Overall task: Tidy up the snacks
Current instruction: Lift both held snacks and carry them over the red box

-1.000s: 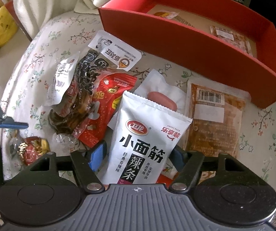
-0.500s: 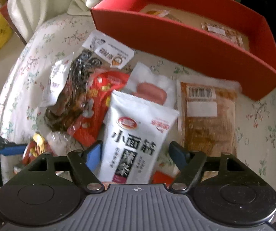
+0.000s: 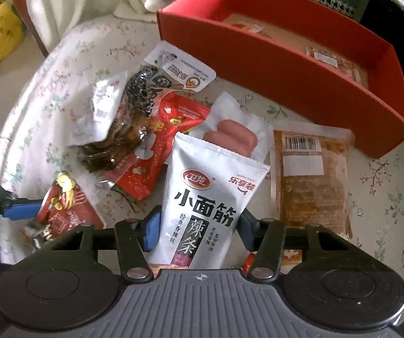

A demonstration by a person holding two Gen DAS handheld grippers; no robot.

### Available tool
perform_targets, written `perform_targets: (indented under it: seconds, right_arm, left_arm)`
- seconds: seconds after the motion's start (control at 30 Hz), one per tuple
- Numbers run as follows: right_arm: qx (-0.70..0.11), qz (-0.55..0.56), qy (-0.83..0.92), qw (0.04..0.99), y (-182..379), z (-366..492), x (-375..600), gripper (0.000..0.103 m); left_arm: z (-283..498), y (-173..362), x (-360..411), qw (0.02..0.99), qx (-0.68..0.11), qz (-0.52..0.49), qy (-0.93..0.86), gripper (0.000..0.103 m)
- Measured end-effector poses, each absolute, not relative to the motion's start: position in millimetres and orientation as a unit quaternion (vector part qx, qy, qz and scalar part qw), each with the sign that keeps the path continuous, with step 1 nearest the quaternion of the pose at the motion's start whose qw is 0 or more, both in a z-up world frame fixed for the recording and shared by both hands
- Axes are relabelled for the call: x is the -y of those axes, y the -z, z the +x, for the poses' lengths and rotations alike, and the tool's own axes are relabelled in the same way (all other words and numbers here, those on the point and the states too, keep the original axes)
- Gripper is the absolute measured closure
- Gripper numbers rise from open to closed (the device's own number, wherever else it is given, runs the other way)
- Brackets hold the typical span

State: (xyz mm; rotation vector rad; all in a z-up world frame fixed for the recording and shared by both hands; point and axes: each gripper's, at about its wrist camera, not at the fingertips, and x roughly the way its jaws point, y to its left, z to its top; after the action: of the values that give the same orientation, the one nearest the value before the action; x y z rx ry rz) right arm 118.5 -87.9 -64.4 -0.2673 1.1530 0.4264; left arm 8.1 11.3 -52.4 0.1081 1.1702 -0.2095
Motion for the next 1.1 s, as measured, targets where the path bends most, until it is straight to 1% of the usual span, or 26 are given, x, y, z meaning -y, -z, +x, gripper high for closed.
perform_targets:
  seconds: [0.2, 0.37, 0.8, 1.1]
  right_arm:
    - [-0.526, -0.094, -0.198, 0.822, 48, 118, 104, 0.045]
    - [-0.508, -0.068, -0.206, 0.834, 30, 116, 114, 0.045]
    - [-0.495, -0.054, -0.207, 0.842, 22, 117, 118, 0.045]
    - [-0.479, -0.037, -0.203, 0.853, 11, 127, 126, 0.045]
  left_arm:
    - [11, 38, -26, 0.842, -0.532, -0.001, 0.092, 0.062]
    - [13, 36, -28, 0.844, -0.528, -0.013, 0.094, 0.063]
    - [-6, 16, -31, 0.856, -0.501, -0.072, 0.106, 0.062]
    - [10, 2, -38, 0.873, -0.467, -0.102, 0.092, 0.062]
